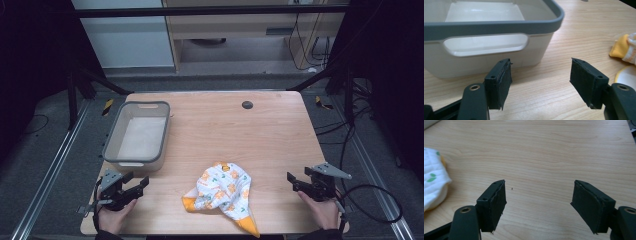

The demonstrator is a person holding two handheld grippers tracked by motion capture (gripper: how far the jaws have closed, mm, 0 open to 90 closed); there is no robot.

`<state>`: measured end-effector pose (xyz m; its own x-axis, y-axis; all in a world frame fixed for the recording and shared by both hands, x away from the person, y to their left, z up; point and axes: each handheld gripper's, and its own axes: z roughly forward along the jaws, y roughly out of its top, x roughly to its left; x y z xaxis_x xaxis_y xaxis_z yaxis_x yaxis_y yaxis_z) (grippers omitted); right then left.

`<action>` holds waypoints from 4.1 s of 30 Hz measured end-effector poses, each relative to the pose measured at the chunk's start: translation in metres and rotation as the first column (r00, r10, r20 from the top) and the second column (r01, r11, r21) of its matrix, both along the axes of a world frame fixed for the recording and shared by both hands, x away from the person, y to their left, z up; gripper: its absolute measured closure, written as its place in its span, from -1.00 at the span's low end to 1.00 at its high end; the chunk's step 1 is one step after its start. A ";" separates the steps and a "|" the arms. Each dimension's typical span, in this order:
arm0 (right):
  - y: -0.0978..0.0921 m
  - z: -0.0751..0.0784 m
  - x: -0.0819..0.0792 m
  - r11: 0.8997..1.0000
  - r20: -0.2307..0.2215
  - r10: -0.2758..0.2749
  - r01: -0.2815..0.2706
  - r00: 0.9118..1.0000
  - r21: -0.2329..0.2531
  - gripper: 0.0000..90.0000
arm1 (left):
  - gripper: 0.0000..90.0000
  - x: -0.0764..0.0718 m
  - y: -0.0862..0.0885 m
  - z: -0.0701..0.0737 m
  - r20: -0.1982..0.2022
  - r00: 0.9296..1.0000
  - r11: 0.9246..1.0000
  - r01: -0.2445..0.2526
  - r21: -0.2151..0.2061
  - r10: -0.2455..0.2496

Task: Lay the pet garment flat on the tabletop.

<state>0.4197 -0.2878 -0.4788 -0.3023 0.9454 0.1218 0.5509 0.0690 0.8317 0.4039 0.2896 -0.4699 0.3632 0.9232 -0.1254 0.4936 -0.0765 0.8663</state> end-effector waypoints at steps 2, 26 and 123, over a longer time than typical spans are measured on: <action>0.002 0.000 -0.001 1.000 -0.003 0.016 -0.016 1.000 -0.003 -0.35 | -0.28 -0.002 -0.004 0.001 0.004 1.000 1.000 0.007 0.013 -0.007; 0.041 0.035 -0.002 0.981 0.053 0.193 -0.193 0.980 -0.007 -0.16 | -0.36 0.000 -0.035 0.028 0.051 0.993 0.993 0.108 0.047 -0.111; 0.125 0.044 0.022 0.880 0.001 0.475 -0.475 0.880 0.000 0.96 | 0.97 0.021 -0.152 0.047 -0.066 0.899 0.895 0.438 0.086 -0.433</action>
<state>0.4422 -0.1630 -0.4347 -0.7151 0.6883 0.1220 0.4518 0.3220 0.8320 0.4249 0.1374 -0.4228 0.7279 0.6823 -0.0689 0.4290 -0.3747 0.8219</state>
